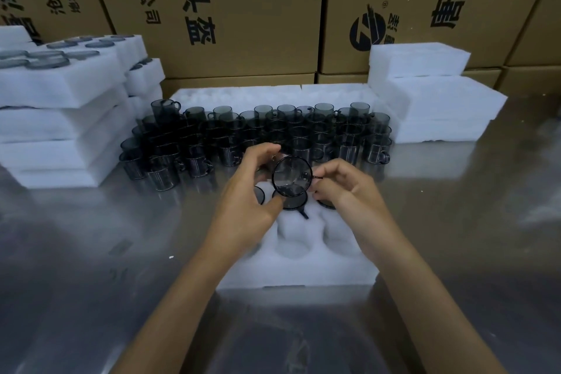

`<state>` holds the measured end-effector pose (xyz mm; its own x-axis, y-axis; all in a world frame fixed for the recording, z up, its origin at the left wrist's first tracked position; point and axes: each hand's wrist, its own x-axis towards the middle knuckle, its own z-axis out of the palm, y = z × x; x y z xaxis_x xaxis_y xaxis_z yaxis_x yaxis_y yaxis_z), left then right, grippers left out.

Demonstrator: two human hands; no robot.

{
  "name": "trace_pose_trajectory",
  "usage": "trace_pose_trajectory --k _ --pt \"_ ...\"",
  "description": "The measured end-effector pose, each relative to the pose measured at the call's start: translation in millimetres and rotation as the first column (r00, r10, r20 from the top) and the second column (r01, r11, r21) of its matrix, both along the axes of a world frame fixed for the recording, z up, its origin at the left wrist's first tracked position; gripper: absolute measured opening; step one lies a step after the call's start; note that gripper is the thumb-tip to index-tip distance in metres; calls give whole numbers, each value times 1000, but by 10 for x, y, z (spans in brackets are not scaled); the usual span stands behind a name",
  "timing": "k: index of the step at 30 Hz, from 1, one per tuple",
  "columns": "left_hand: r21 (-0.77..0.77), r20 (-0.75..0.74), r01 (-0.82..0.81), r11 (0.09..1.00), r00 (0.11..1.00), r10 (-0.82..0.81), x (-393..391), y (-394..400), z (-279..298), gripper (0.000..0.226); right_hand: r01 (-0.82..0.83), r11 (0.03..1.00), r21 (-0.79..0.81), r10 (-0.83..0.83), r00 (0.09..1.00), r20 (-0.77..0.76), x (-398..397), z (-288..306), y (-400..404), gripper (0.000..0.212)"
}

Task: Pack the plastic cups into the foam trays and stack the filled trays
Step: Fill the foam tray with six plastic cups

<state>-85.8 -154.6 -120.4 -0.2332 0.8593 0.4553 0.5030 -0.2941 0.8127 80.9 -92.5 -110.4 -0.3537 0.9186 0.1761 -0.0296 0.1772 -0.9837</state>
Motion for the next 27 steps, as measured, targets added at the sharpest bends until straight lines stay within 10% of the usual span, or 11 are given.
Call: trace_pose_trajectory --k 27 --pt "-32 18 -30 999 999 30 -13 12 -35 71 -121 993 4 121 993 2 30 -10 12 5"
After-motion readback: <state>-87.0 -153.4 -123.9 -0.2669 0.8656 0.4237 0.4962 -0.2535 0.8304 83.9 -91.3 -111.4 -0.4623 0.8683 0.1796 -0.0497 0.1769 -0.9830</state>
